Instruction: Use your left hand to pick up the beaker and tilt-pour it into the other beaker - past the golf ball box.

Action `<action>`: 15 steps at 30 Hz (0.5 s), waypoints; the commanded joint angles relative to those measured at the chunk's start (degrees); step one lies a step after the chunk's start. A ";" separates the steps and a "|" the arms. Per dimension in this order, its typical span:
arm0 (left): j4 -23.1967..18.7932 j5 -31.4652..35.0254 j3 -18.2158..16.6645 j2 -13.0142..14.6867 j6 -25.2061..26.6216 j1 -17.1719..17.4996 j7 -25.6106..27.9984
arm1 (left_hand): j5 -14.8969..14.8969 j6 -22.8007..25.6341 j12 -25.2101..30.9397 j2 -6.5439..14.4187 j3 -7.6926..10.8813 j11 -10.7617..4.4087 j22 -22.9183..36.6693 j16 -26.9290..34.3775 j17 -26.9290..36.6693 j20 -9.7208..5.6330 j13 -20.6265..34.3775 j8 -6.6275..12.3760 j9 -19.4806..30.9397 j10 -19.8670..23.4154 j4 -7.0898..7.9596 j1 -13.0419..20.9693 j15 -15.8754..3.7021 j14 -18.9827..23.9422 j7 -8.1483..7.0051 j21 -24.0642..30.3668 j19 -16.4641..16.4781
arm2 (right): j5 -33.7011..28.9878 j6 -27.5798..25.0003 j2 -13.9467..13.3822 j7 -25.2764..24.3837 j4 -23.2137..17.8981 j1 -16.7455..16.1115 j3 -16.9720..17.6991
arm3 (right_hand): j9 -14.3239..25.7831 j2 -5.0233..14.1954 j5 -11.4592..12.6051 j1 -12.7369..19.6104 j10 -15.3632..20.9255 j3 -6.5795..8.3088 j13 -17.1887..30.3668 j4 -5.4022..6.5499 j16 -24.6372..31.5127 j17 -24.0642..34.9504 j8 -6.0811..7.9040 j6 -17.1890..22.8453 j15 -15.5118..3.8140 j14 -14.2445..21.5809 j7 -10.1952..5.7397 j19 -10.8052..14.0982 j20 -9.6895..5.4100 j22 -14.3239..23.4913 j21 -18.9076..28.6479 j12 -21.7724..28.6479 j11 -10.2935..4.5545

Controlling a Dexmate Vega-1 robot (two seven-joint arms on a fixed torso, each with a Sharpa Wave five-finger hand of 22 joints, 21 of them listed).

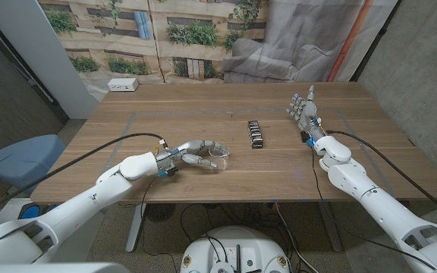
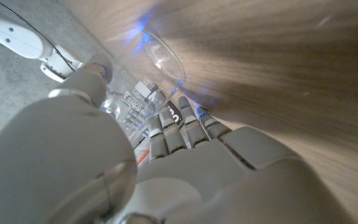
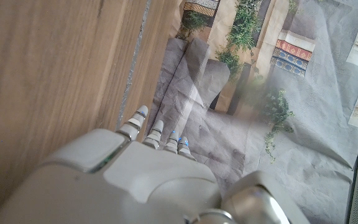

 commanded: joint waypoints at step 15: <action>-0.71 1.51 -1.59 -1.95 0.48 2.36 8.63 | 0.42 9.71 3.51 3.52 -6.31 -2.56 0.31 2.86 0.97 -3.71 3.63 6.16 0.40 12.70 0.51 4.72 -10.24 8.84 -2.51 0.43 7.57 | -0.01 0.01 0.05 -0.01 0.09 0.02 -0.02 | 0.09 5.14 0.32 0.14 -0.22 -0.34 0.30 0.06 0.18 0.08 0.31 -0.41 -1.02 -0.23 -0.08 -0.17 0.32 0.26 0.39 0.36 -0.12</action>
